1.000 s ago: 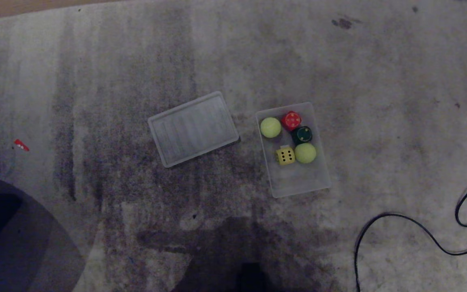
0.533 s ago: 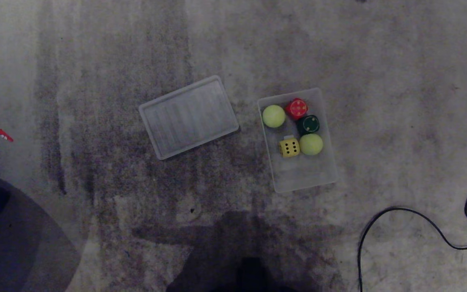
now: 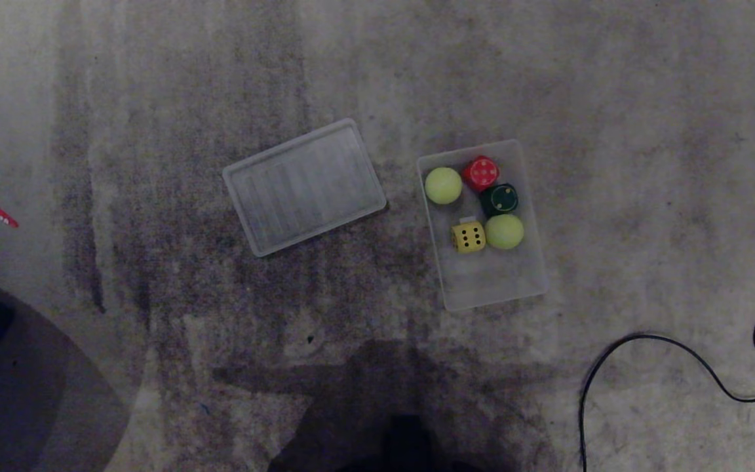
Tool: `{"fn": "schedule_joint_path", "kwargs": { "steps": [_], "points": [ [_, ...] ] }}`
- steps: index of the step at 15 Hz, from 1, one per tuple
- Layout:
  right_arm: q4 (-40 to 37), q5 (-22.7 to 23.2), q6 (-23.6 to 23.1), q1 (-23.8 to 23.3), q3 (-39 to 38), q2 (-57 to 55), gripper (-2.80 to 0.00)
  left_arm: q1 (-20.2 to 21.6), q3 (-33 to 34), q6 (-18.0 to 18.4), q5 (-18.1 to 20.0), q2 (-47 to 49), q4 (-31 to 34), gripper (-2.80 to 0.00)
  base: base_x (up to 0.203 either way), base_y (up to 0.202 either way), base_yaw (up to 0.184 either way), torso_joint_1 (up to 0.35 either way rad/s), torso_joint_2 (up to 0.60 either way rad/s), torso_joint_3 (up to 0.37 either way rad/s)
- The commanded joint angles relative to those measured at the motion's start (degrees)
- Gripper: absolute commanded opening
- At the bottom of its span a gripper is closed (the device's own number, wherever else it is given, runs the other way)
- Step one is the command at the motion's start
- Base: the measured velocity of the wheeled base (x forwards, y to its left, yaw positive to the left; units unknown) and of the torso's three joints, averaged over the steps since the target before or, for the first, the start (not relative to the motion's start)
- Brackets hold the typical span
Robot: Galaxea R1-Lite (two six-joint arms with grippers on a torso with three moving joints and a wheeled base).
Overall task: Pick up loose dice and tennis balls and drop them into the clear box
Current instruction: Put the toys in the box
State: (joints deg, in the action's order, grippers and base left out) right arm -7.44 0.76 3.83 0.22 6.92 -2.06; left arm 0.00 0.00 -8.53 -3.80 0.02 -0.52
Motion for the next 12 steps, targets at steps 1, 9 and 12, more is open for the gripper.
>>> {"fn": "schedule_joint_path", "kwargs": {
  "steps": [1,9,12],
  "points": [
    [-0.13,0.16,0.80,-0.05,3.75,-3.22,-2.80,0.00,0.00,-0.08,-0.06,0.07,0.00,-2.80,0.000,0.000,0.000,0.000,0.00,0.000],
    [14.74,2.26,20.09,0.92,23.29,-54.23,-2.80,0.00,0.00,-0.08,-0.06,-0.02,0.00,-2.80,0.000,0.000,0.000,0.000,0.00,0.000],
    [30.91,3.43,28.64,6.51,27.86,-69.56,-2.80,0.00,0.00,-0.08,-0.03,0.07,0.00,-2.80,0.000,0.000,0.000,0.000,0.00,0.000]
  ]
}}
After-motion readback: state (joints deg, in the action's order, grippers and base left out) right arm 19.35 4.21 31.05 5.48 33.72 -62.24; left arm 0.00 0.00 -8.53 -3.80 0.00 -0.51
